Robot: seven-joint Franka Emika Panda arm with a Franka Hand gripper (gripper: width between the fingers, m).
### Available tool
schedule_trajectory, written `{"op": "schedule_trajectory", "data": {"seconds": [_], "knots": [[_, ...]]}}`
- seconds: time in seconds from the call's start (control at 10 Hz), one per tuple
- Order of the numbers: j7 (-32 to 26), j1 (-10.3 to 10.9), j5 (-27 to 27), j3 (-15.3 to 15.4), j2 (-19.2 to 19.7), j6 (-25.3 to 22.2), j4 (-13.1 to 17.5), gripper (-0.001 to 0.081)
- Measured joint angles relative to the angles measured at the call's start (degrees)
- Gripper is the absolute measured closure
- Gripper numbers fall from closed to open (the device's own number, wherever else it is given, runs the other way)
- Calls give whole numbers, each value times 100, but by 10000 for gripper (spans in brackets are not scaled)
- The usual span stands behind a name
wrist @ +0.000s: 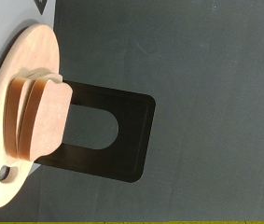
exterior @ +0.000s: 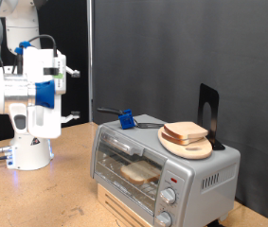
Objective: Make a piece of toast with the oven
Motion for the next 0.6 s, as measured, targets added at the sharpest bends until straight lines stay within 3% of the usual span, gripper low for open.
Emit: {"op": "schedule_trajectory", "data": {"seconds": [0.4, 0.6], "knots": [[-58, 27, 47, 98, 173, 92, 58, 124], [-66, 113, 318, 272, 531, 565, 244, 124]]}}
